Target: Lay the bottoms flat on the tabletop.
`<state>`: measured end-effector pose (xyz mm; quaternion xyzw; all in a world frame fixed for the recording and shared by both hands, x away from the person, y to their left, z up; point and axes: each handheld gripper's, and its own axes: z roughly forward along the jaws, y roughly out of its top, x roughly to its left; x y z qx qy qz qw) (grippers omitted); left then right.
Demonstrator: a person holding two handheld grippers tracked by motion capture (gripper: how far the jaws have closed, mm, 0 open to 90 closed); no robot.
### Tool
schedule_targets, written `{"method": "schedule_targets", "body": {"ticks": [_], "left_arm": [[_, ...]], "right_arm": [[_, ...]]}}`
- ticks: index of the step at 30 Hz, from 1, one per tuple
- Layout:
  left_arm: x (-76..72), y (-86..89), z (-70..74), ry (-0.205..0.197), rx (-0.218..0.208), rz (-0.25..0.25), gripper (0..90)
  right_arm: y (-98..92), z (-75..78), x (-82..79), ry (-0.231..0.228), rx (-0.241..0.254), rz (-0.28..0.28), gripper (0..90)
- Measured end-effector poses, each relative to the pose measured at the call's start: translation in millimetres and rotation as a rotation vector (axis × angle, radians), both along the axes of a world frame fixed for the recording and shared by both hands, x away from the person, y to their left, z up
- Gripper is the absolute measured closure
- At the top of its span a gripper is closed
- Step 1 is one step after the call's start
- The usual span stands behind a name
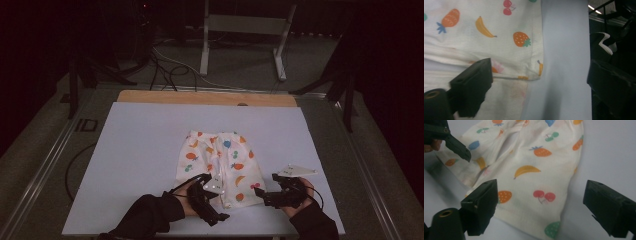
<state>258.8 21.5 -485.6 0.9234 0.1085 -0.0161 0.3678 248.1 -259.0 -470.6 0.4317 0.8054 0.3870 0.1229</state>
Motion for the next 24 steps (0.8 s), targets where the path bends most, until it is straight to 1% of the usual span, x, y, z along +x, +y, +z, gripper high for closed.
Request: {"method": "schedule_targets", "body": {"ticks": [3,5,7,8,9,11,12,13,14,15,17,18,20,23,24], "left_arm": [[2.3,5.3,3.6,-0.005,-0.001,0.015,1.9],[4.6,10.0,6.5,-0.008,-0.004,0.032,1.6],[7.3,15.3,9.7,-0.018,-0.009,0.05,1.6],[9.2,18.4,11.6,-0.02,-0.008,0.056,1.6],[10.5,21.0,12.9,-0.023,-0.016,0.074,1.6],[14.1,26.5,16.2,-0.025,-0.019,0.103,2.3],[14.1,26.5,16.2,-0.025,-0.019,0.103,2.4],[16.2,30.1,18.3,-0.033,-0.017,0.124,2.4],[20.0,35.6,20.9,-0.047,-0.014,0.145,2.6],[22.1,38.4,21.8,-0.045,-0.023,0.174,2.5],[28.2,45.6,23.9,-0.049,-0.024,0.204,2.5],[31.3,49.0,24.7,-0.057,-0.026,0.228,2.6],[38.3,56.1,26.3,-0.059,-0.022,0.27,3.0],[48.3,65.5,28.6,-0.073,-0.027,0.317,3.1],[48.3,65.5,28.6,-0.073,-0.027,0.317,3.1]], "right_arm": [[5.6,1.7,3.1,-0.024,0.002,0.021,11.0],[8.9,3.7,5.5,-0.051,0.005,0.038,10.7],[12.3,6.0,7.8,-0.085,-0.007,0.058,10.7],[14.1,6.9,9.5,-0.094,-0.011,0.068,10.8],[14.9,7.6,11.7,-0.101,-0.01,0.078,10.8],[17.4,8.9,15.2,-0.111,0.003,0.081,11.1],[17.4,8.9,15.2,-0.111,0.003,0.081,11.1],[18.0,9.3,17.1,-0.124,0.006,0.078,11.2],[18.5,11.0,21.7,-0.137,0.027,0.078,11.1],[18.9,11.4,23.3,-0.144,0.031,0.074,11.1],[20.0,13.3,28.6,-0.158,0.033,0.078,10.9],[20.6,14.5,31.6,-0.164,0.037,0.081,10.7],[22.2,16.8,38.3,-0.169,0.037,0.079,10.7],[24.8,19.0,49.1,-0.187,0.039,0.075,10.8],[24.8,19.0,49.1,-0.187,0.039,0.075,10.8]]}}
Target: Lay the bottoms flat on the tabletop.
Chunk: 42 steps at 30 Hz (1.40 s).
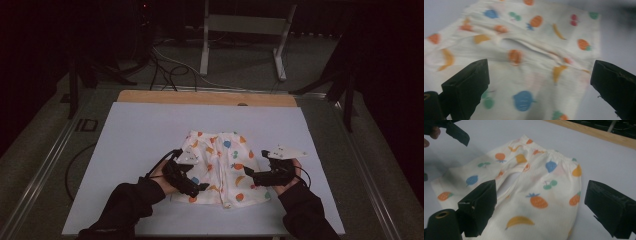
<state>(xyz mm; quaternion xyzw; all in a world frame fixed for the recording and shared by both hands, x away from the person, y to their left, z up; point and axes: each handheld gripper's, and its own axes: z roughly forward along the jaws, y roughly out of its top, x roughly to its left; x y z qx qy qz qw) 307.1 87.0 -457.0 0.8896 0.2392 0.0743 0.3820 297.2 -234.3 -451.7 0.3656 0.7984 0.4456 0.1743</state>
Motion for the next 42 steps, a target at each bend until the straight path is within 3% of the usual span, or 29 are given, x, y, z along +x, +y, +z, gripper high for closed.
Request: {"method": "schedule_targets", "body": {"ticks": [2,13,19,21,22,23,24,30,35,38,42], "left_arm": [[10.9,7.7,1.4,-0.008,-0.004,0.049,3.1],[44.3,23.3,-7.6,0.011,-0.018,0.151,3.2],[70.0,28.5,-17.1,0.018,-0.005,0.219,4.0],[78.6,29.3,-17.9,0.024,-0.02,0.237,4.2],[78.6,29.3,-17.9,0.024,-0.02,0.237,5.2],[87.5,29.1,-19.4,0.012,-0.009,0.259,5.6],[87.5,29.1,-19.4,0.012,-0.009,0.259,6.2],[120.2,27.7,-31.2,0.034,-0.006,0.334,14.7],[133.6,22.4,-38.3,0.063,-0.025,0.336,21.9],[146.8,20.3,-46.3,0.072,-0.003,0.37,27.5],[156.2,20.1,-54.2,0.081,0.016,0.41,37.9]], "right_arm": [[1.8,0.8,12.5,-0.005,0.003,-0.011,10.7],[11.7,-1.4,51.5,0.006,-0.022,-0.052,10.6],[17.7,-9.8,79.4,0.062,0.0,-0.078,11.1],[19.4,-12.3,88.4,0.087,-0.001,-0.086,11.8],[19.9,-13.4,92.2,0.098,0.005,-0.091,16.7],[20.1,-14.8,96.4,0.102,0.003,-0.096,17.2],[20.1,-14.8,96.4,0.102,0.003,-0.096,17.2],[20.0,-28.2,128.0,0.147,-0.012,-0.129,35.2],[23.4,-43.5,147.1,0.201,-0.026,-0.153,43.7],[26.3,-51.6,155.0,0.23,-0.019,-0.159,49.4],[30.3,-57.6,162.9,0.25,-0.049,-0.159,57.0]]}}
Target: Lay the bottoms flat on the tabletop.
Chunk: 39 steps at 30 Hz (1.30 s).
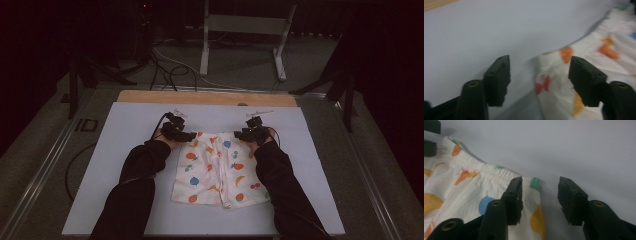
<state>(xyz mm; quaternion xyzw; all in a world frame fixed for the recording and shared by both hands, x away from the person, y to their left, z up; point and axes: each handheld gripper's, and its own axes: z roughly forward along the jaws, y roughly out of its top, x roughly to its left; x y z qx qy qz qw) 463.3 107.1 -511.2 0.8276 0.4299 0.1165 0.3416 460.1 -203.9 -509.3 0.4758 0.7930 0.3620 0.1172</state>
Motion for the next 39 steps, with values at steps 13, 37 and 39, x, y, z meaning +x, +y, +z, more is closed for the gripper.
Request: {"method": "schedule_targets", "body": {"ticks": [13,37,39], "left_arm": [[2.6,-7.6,-5.9,0.041,0.008,-0.04,81.6],[22.7,-14.8,27.4,-0.119,0.054,-0.053,86.5],[25.6,-14.6,27.7,-0.121,0.053,-0.054,86.5]], "right_arm": [[-0.7,-1.3,5.5,0.028,-0.053,0.014,90.0],[-7.3,13.8,26.8,-0.036,-0.02,-0.063,90.0],[-7.2,15.2,30.1,-0.041,-0.014,-0.069,90.0]]}}
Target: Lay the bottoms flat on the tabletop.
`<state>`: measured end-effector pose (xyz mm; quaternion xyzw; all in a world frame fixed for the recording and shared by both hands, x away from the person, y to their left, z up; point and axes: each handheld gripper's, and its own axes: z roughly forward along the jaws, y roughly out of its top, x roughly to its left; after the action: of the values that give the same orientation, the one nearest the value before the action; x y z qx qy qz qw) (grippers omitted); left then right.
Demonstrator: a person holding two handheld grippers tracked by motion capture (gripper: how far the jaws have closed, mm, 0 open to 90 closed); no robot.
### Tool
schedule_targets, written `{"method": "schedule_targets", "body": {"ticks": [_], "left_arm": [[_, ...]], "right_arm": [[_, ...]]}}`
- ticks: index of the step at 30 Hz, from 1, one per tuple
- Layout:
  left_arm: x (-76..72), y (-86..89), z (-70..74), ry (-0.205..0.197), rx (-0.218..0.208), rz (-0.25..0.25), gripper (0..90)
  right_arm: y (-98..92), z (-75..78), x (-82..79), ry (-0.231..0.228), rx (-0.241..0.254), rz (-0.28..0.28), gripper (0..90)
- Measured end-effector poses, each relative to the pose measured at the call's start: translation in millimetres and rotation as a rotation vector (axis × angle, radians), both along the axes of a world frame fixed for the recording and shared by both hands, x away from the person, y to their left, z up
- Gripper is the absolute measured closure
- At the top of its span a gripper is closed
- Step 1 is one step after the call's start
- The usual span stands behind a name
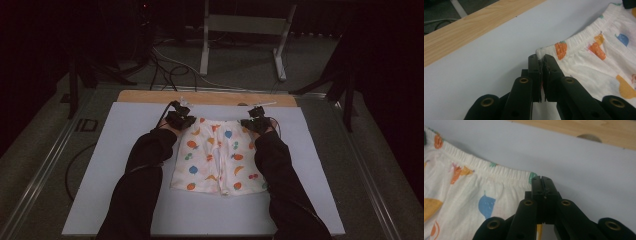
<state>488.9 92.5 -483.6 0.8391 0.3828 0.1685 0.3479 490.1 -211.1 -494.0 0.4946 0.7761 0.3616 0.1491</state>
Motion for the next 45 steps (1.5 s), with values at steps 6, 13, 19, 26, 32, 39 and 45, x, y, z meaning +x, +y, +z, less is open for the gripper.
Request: {"method": "schedule_targets", "body": {"ticks": [6,13,19,26,32,39,45], "left_arm": [[5.1,1.4,0.8,-0.016,-0.004,-0.003,86.4],[8.6,-1.8,4.1,-0.027,-0.013,0.008,82.8],[5.2,-6.2,-1.1,0.054,-0.013,0.054,21.1],[-4.3,-6.7,-0.8,0.096,-0.056,0.006,1.2],[-15.8,-4.1,9.4,0.089,-0.1,-0.044,0.4],[-34.6,5.1,23.5,0.066,-0.135,-0.093,0.3],[-48.1,13.8,30.2,0.068,-0.168,-0.141,0.2]], "right_arm": [[4.7,5.7,9.0,-0.01,-0.024,-0.007,90.0],[6.3,6.8,15.6,-0.009,-0.021,-0.042,87.7],[6.6,6.1,12.8,-0.014,0.02,-0.049,34.7],[10.0,11.2,1.6,-0.035,0.027,0.032,13.9],[16.8,15.5,-9.5,-0.053,0.013,0.101,10.4],[25.5,22.8,-22.3,-0.077,-0.025,0.145,9.5],[27.9,27.4,-34.7,-0.076,0.005,0.17,9.5]]}}
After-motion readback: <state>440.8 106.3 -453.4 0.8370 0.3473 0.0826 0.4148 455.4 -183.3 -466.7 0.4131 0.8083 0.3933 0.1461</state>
